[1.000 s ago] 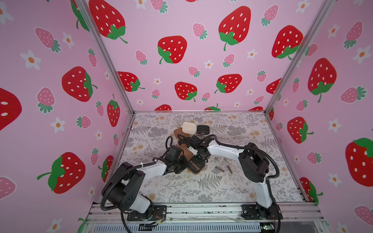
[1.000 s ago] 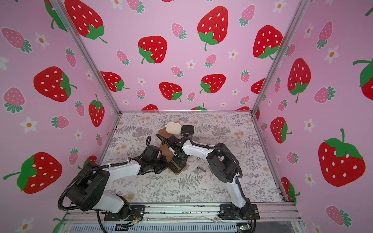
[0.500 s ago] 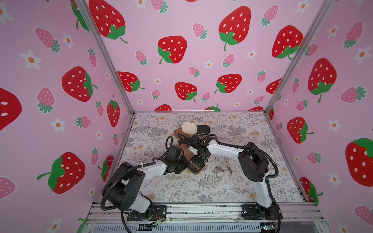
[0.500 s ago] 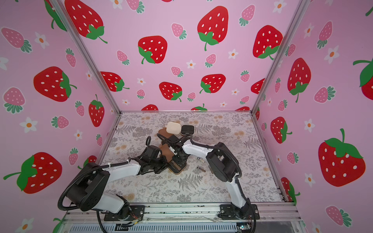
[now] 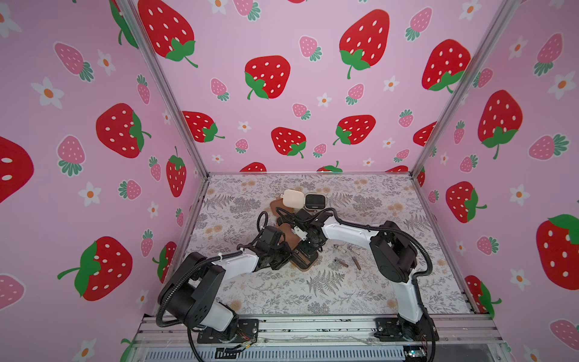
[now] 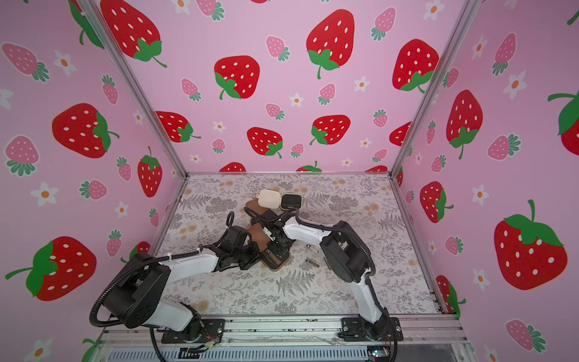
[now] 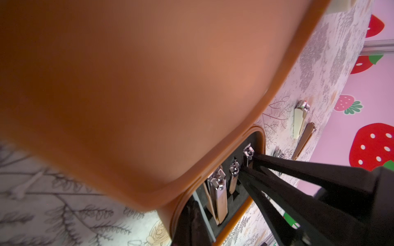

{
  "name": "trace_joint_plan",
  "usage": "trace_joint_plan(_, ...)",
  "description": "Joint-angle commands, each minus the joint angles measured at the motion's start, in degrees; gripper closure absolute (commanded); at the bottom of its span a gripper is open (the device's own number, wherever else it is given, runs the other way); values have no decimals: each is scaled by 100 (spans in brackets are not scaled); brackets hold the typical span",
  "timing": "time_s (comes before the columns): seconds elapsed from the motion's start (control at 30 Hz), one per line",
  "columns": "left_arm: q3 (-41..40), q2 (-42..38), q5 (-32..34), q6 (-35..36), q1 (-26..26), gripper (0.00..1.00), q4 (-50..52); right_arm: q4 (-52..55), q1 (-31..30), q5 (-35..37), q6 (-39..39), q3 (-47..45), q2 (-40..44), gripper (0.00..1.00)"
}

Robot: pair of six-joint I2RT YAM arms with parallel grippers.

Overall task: Organize nail clipper sets
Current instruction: Place the nail clipper in the storage box.

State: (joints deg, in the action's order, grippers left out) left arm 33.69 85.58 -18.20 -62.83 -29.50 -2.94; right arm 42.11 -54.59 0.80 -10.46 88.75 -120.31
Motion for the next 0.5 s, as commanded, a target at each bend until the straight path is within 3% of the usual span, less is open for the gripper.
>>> trace_joint_plan(0.0,-97,108,27,28,-4,100,777,737,282,622,-26,-278,-534,78)
trace_joint_plan(0.47,-51,145,22,43,-4,100,795,976,278,486,-26,102,-3,74)
